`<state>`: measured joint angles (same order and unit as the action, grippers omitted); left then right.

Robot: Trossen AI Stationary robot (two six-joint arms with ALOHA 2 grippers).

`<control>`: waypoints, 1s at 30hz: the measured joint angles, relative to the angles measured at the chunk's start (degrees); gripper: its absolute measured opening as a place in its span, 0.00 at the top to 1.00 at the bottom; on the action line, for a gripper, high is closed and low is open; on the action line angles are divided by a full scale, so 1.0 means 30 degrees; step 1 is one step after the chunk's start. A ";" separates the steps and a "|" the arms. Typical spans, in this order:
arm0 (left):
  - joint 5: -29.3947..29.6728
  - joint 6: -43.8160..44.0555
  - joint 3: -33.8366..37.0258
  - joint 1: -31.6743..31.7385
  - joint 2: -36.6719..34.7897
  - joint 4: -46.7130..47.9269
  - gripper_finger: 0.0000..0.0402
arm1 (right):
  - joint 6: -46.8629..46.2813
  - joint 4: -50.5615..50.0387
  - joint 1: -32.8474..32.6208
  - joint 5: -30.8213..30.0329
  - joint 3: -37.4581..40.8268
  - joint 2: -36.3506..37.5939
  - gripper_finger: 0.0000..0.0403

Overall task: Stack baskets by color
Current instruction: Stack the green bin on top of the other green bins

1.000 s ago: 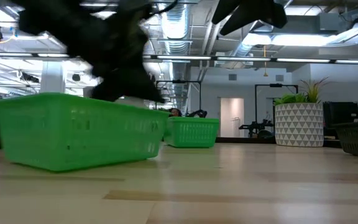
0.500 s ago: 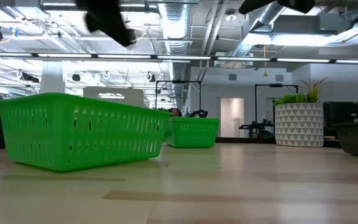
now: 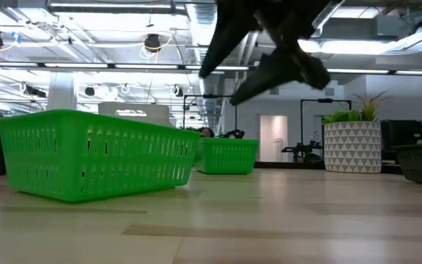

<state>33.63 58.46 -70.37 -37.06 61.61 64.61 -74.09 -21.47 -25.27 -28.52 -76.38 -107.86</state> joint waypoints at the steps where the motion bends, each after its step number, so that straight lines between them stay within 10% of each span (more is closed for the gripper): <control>1: -0.0030 0.0222 0.0017 -0.0113 -0.0252 0.0041 0.66 | -0.0846 0.0220 -0.0008 0.0007 -0.0019 -0.0251 0.36; 13: -0.0178 0.0253 0.0024 -0.0292 -0.1146 0.0987 0.52 | -0.3949 -0.1183 0.0116 0.0509 -0.4360 -0.4170 0.35; 30: -0.0034 -0.0391 0.0024 -0.0292 -0.1175 0.1854 0.51 | -0.7299 -1.1864 0.0611 0.2106 -0.9615 -0.7028 0.40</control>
<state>33.53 57.29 -70.30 -37.93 58.08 70.17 -95.98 -57.06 -23.44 -22.21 -105.23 -128.95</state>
